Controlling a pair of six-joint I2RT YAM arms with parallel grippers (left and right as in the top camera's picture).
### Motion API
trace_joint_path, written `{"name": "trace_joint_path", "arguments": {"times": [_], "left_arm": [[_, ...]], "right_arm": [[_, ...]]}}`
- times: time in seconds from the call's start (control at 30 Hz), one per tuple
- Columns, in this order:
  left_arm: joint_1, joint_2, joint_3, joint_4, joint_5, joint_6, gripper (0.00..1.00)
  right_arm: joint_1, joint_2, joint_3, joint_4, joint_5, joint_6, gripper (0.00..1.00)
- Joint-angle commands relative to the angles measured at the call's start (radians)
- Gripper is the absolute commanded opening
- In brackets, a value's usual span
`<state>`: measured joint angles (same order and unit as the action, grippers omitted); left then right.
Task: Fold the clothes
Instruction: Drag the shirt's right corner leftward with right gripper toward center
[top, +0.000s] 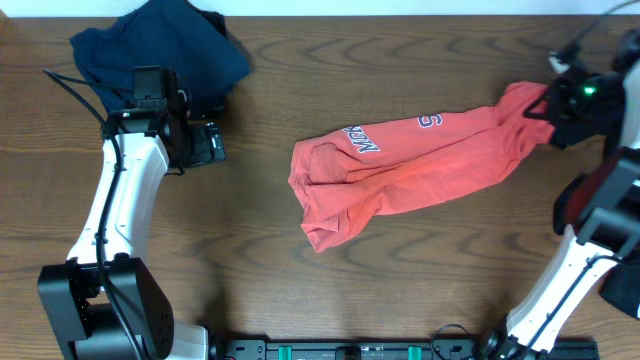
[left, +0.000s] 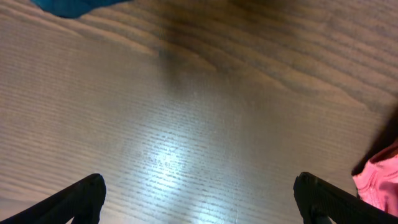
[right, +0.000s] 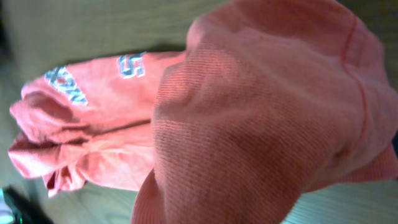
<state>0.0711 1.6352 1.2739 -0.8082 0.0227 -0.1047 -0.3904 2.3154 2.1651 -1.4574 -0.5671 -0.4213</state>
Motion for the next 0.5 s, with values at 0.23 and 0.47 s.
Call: {"name": "trace_joint_path", "arguments": {"times": [0.23,0.47], "left_arm": [[0.005,-0.005,-0.002,0.003,0.003,-0.005,0.98],[0.005,-0.005,-0.002,0.004,0.003,-0.005,0.98]], "right_arm": [[0.259,0.000,-0.047,-0.024,0.195,0.011,0.01],[0.398,0.000,-0.142,-0.024,0.314,0.032,0.05]]}}
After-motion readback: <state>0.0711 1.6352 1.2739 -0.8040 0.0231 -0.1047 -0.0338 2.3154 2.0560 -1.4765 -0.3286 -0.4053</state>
